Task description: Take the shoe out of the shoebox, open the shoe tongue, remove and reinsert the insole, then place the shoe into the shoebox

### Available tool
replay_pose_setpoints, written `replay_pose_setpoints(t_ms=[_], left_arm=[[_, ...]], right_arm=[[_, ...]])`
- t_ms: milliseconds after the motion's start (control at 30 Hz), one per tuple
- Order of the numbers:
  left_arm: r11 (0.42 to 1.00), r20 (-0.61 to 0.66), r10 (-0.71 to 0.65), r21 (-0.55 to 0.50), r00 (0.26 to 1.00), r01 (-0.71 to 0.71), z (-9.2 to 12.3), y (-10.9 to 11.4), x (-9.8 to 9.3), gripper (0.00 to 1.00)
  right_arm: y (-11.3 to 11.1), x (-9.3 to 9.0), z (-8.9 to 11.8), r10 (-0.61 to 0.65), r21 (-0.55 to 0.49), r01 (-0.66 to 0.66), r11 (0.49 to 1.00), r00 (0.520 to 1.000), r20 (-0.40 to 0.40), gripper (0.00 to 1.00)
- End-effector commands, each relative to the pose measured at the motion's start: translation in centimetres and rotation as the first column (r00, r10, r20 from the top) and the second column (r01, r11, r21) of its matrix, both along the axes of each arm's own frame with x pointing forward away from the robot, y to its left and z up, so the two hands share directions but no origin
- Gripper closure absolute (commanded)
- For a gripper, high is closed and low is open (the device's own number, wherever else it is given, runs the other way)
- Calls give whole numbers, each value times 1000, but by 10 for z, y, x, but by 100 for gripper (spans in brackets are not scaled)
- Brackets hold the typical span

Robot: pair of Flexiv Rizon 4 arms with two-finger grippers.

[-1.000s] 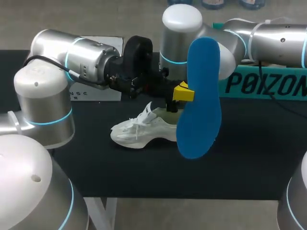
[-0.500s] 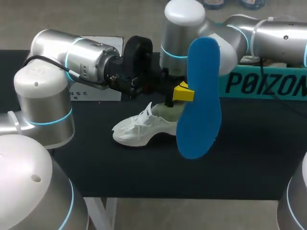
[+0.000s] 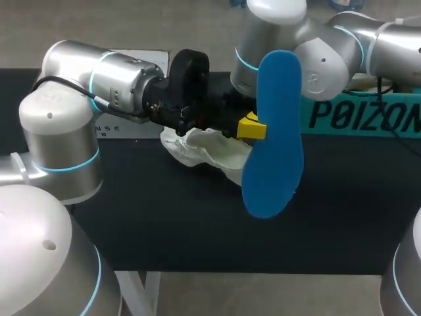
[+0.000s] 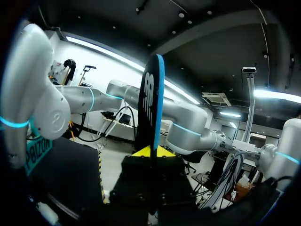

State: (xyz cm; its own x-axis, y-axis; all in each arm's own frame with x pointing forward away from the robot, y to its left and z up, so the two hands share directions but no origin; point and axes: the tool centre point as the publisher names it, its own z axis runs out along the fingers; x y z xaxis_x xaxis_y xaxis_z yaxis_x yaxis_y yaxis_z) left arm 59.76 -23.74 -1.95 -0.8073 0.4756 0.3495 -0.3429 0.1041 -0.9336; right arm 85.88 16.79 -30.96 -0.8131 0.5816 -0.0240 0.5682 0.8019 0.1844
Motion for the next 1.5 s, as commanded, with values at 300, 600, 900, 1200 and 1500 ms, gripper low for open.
replay_pose_setpoints(t_ms=[300, 600, 900, 1200, 1500], left_arm=[[1000, 0, 3, -2, 1000, -3, -1, -1, -1, 100], [1000, 0, 3, -2, 1000, -3, -1, -1, -1, 100], [1000, 0, 3, -2, 1000, -3, -1, -1, -1, 100], [1000, 0, 3, -2, 1000, -3, -1, -1, -1, 100], [1000, 0, 3, -2, 1000, -3, -1, -1, -1, 100]], right_arm=[[-25, -26, 11, -713, 276, 700, 658, 698, -69, 100], [-14, -13, -2, -739, 311, 724, 615, 667, -92, 100], [-5, -5, -9, -736, 320, 731, 602, 664, -131, 100], [-2, 4, -32, -689, 338, 699, 631, 705, -170, 100], [4, 3, -42, -698, 337, 727, 598, 680, -226, 100]])
